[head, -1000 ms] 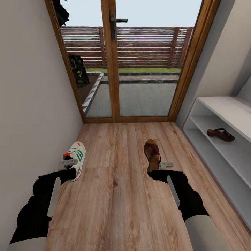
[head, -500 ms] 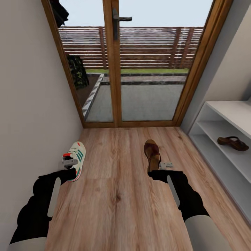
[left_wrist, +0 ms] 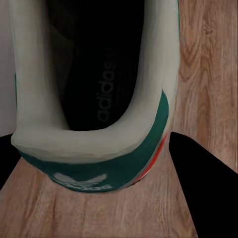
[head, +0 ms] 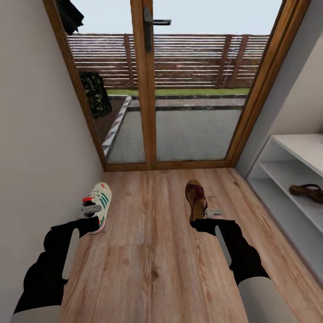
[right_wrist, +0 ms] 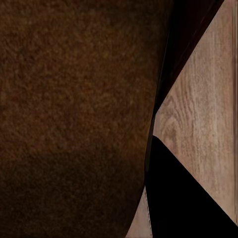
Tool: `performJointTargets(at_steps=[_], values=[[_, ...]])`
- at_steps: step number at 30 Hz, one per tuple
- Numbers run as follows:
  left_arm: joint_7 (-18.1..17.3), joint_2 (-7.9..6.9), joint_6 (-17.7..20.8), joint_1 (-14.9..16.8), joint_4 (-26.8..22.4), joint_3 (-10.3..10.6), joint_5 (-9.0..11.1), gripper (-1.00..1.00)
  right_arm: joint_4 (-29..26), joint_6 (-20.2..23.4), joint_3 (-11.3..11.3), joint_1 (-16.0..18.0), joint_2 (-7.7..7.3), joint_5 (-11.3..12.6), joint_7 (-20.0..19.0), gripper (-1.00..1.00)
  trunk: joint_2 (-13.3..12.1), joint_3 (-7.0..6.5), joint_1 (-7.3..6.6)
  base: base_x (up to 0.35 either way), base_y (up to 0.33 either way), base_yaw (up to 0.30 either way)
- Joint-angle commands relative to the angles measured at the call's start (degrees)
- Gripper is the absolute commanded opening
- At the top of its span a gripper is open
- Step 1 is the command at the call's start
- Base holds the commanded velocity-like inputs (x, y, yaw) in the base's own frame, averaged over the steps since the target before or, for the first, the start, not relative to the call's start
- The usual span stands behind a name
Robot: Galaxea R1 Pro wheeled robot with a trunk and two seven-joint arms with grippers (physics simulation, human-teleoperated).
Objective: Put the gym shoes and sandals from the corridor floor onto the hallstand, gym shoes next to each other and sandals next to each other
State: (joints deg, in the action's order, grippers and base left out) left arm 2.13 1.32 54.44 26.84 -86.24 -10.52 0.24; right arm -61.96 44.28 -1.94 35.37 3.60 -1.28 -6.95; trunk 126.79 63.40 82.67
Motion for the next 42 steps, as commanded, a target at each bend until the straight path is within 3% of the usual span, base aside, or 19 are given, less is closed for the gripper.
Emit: performJointTargets(at_steps=[1, 42], values=[[0.0, 0.00, 0.0, 0.0, 0.0, 0.2, -0.2, -1.00, 0.0, 0.0, 0.0, 0.0, 0.00, 0.2, 0.2, -1.00, 0.0, 0.00, 0.00, 0.104, 0.006, -0.225], [0.0, 0.00, 0.0, 0.0, 0.0, 0.9, -0.1, -1.00, 0.0, 0.0, -0.1, 0.0, 0.00, 0.2, 0.2, -1.00, 0.0, 0.00, 0.00, 0.005, 0.000, -0.282]])
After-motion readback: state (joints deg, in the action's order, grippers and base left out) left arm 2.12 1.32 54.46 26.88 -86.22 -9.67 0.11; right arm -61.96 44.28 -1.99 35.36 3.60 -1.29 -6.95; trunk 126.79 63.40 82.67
